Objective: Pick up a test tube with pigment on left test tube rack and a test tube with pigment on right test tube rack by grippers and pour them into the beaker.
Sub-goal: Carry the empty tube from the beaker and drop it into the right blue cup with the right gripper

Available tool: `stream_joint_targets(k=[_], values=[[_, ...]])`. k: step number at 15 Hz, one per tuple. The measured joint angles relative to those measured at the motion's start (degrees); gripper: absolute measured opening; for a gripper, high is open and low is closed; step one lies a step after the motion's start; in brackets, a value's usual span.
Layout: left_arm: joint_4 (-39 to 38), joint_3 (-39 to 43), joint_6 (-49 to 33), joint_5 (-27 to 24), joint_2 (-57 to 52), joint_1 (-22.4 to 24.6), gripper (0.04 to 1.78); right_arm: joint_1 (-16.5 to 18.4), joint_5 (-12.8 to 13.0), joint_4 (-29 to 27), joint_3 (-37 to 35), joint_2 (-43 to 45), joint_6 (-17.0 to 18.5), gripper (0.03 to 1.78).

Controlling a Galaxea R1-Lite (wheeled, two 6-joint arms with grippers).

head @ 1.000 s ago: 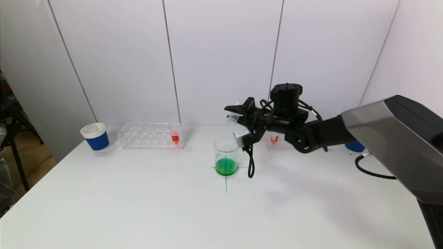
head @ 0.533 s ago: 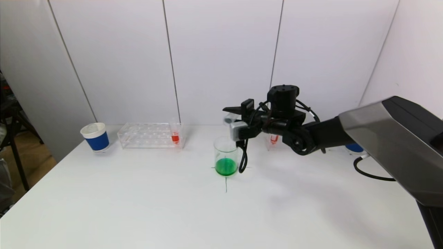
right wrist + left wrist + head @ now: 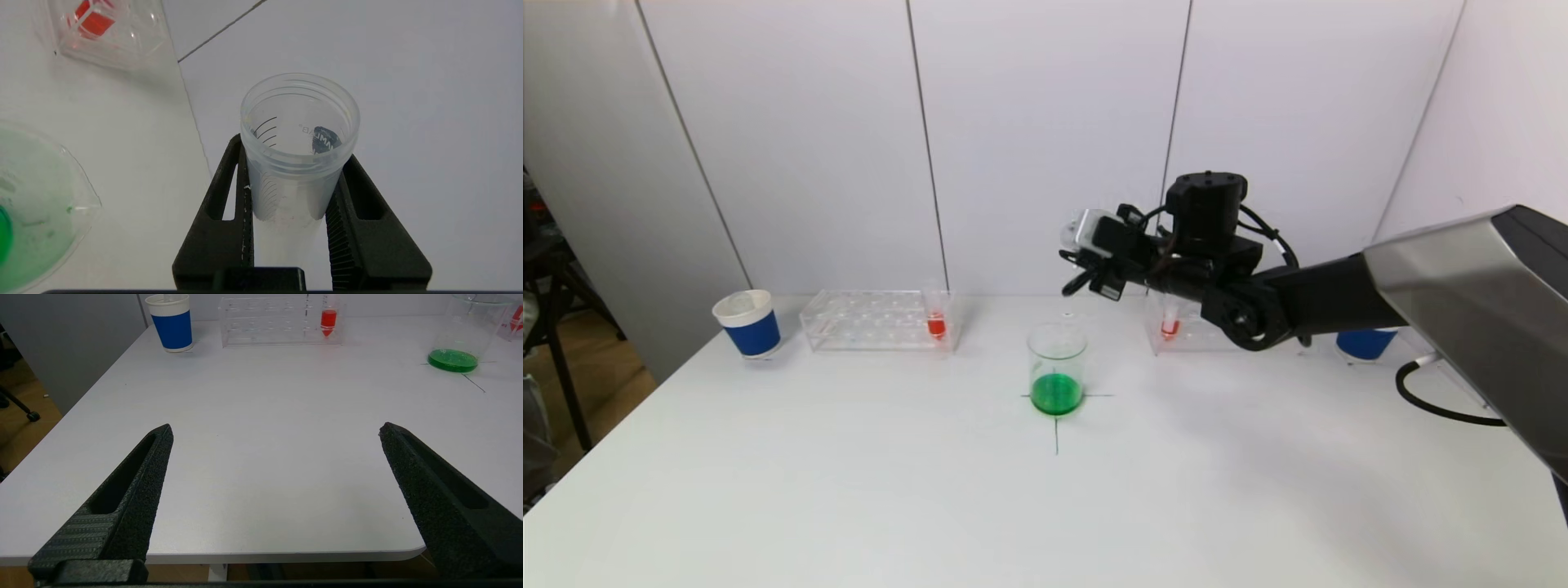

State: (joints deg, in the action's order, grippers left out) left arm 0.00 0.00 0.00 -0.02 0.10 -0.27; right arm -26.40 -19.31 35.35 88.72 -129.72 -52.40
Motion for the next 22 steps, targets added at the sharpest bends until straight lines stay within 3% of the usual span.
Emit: stream_joint_targets(k=[3, 7, 10, 14, 20, 22], values=[[0.0, 0.0, 0.0, 0.0, 0.0, 0.0, 1.76, -1.2, 3.9, -2.5, -0.2, 2.6, 15.7, 0.56], [0.0, 0.0, 0.0, 0.0, 0.0, 0.0, 1.76, -2.1, 8.7, -10.2, 1.2, 7.3, 35.2, 0.56], [0.0, 0.0, 0.0, 0.0, 0.0, 0.0, 1.76, 0.4, 11.2, -15.2, 2.7, 10.7, 44.9, 0.56], [0.0, 0.0, 0.0, 0.0, 0.0, 0.0, 1.76, 7.2, 11.4, -18.2, 2.5, 15.4, 47.6, 0.56], [0.0, 0.0, 0.0, 0.0, 0.0, 0.0, 1.76, 22.0, 10.6, -21.6, 0.6, 21.1, 50.4, 0.56], [0.0, 0.0, 0.0, 0.0, 0.0, 0.0, 1.76, 27.6, 8.8, -21.3, 0.1, 21.8, 51.3, 0.56]])
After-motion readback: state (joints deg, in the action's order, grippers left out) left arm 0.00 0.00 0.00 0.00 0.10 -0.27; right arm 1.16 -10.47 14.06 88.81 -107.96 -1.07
